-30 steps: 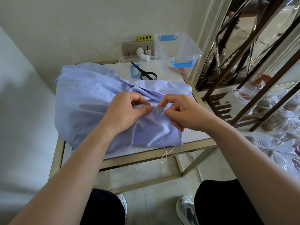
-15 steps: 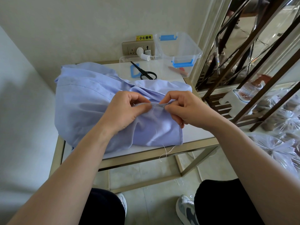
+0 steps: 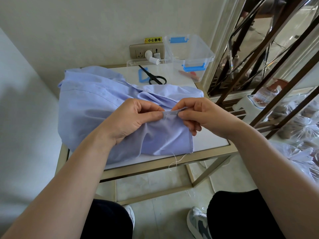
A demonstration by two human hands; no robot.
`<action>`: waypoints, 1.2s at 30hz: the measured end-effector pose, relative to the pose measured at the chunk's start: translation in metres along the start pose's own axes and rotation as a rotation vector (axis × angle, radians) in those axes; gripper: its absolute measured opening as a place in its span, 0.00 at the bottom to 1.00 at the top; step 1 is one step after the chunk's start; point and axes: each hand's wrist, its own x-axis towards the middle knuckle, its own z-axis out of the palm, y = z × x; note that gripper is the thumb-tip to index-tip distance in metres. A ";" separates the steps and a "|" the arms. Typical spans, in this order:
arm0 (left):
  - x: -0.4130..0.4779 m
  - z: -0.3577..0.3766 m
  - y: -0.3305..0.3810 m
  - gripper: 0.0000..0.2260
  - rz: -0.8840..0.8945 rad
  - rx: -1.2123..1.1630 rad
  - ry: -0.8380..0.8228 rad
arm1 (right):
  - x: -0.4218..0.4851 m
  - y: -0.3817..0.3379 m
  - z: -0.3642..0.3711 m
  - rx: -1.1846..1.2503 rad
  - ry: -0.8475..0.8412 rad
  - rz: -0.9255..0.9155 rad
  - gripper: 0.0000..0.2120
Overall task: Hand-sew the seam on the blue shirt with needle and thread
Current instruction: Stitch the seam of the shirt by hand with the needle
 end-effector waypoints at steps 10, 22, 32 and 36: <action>-0.002 -0.001 -0.002 0.06 0.002 -0.040 -0.079 | -0.004 -0.001 -0.003 0.034 -0.088 -0.006 0.10; 0.000 0.001 -0.003 0.03 -0.006 -0.014 -0.054 | 0.000 0.003 0.003 0.033 -0.061 -0.020 0.07; -0.001 0.008 -0.002 0.06 -0.048 -0.116 -0.037 | 0.002 0.002 0.017 0.090 -0.046 -0.038 0.03; -0.001 0.005 0.000 0.03 -0.028 -0.136 0.016 | 0.005 0.001 0.009 0.081 0.033 -0.070 0.09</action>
